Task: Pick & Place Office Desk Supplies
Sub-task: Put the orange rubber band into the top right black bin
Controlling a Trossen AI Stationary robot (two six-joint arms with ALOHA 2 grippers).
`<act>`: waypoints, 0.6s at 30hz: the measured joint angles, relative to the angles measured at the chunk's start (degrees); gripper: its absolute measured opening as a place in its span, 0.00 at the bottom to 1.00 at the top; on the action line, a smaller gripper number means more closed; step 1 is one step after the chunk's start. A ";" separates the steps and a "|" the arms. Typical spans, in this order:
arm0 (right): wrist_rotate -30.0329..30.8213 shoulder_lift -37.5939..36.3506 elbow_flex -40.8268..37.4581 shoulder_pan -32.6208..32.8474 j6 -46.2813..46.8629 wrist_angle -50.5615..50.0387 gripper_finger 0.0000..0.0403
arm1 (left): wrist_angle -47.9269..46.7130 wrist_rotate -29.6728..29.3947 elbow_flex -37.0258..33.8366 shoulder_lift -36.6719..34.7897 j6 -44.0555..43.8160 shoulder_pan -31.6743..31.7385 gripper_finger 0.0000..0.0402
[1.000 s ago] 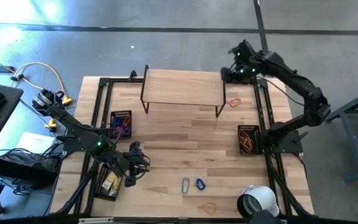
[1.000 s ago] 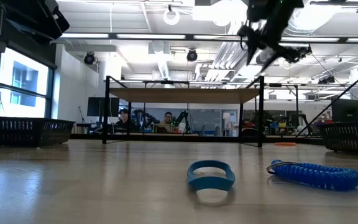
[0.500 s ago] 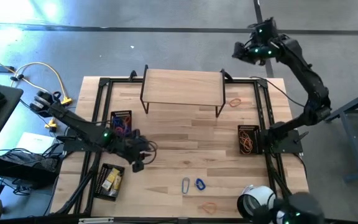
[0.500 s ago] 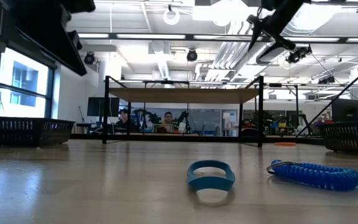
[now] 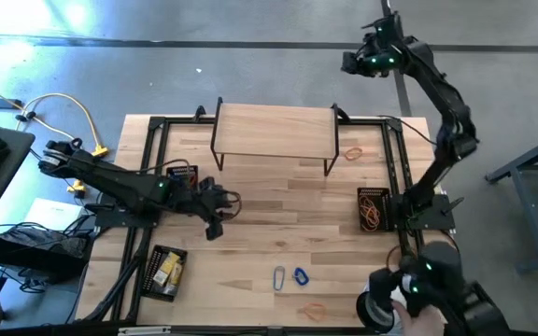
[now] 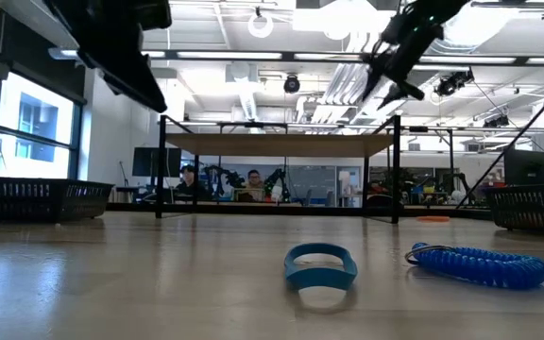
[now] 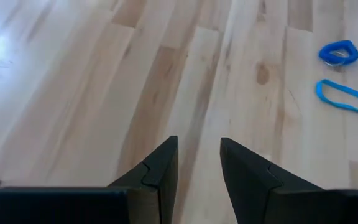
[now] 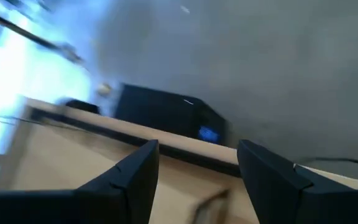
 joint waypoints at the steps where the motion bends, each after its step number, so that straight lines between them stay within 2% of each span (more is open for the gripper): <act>1: 1.48 1.38 1.69 -0.28 -2.23 -2.75 0.51 | 0.21 0.50 0.00 0.00 0.58 0.81 0.29; 6: 9.47 5.37 8.18 -1.28 -12.85 -17.49 0.51 | 0.99 6.01 0.00 0.00 3.42 5.03 0.29; 12: 24.48 5.21 8.24 -0.54 -25.55 -23.70 0.51 | 1.75 9.42 0.00 0.02 4.89 8.25 0.29; 14: 25.01 5.21 7.73 -0.07 -30.61 -24.15 0.51 | 1.75 9.77 0.00 0.02 5.26 8.79 0.29; 18: 25.87 5.21 6.26 1.53 -34.12 -24.02 0.51 | 2.14 9.95 0.00 0.02 5.44 9.71 0.29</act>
